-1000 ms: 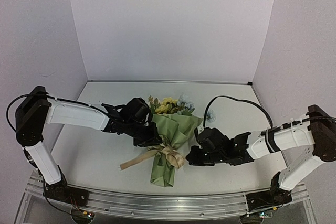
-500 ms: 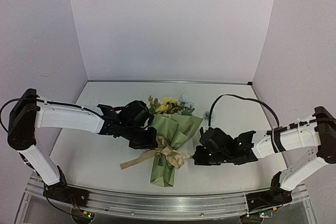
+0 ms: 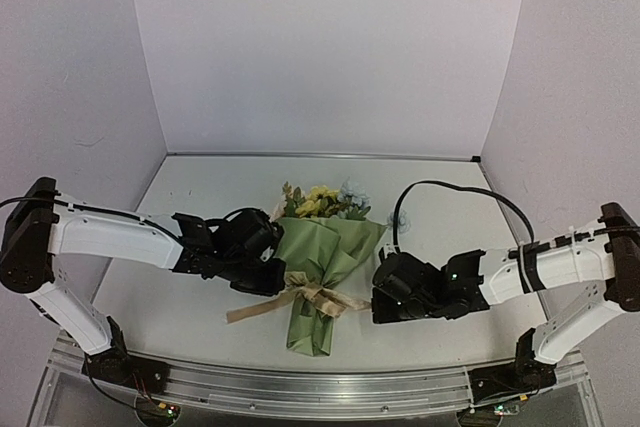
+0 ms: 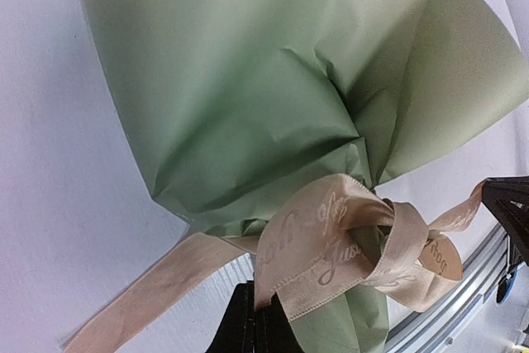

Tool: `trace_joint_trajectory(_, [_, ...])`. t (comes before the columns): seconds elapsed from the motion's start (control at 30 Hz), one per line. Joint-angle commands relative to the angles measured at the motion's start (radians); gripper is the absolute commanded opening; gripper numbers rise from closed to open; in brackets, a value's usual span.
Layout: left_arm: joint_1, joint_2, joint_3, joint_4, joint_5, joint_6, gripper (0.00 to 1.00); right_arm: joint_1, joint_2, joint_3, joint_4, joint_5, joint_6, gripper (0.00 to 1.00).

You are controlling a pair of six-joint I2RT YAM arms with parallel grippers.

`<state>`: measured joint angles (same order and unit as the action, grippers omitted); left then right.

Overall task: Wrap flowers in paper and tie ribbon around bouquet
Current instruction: Tie the half-tied ribbon around the folded bouquet.

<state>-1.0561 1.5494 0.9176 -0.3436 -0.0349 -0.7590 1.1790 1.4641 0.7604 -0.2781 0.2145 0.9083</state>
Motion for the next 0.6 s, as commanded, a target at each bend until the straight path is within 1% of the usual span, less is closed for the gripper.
trace_joint_trajectory(0.0, [-0.002,-0.011,-0.014,0.081,-0.076,-0.021,0.0,0.002,0.009,0.064,-0.125,0.141,0.007,0.0])
trace_joint_trajectory(0.1, [-0.002,-0.02,-0.022,0.1,-0.1,-0.038,0.0,0.002,0.021,0.085,-0.149,0.172,0.005,0.0])
trace_joint_trajectory(0.27, [-0.003,0.009,-0.005,0.086,-0.136,-0.044,0.0,-0.019,0.055,0.118,-0.18,0.2,0.011,0.0])
trace_joint_trajectory(0.4, [-0.002,0.024,0.002,0.121,-0.1,-0.047,0.0,-0.04,0.064,0.136,-0.192,0.197,0.009,0.0])
trace_joint_trajectory(0.47, [-0.002,0.029,0.005,0.137,-0.077,-0.053,0.03,-0.039,0.063,0.148,-0.193,0.188,-0.002,0.0])
trace_joint_trajectory(0.57, [-0.002,0.028,0.006,0.145,-0.06,-0.068,0.12,-0.037,0.06,0.156,-0.191,0.177,-0.012,0.0])
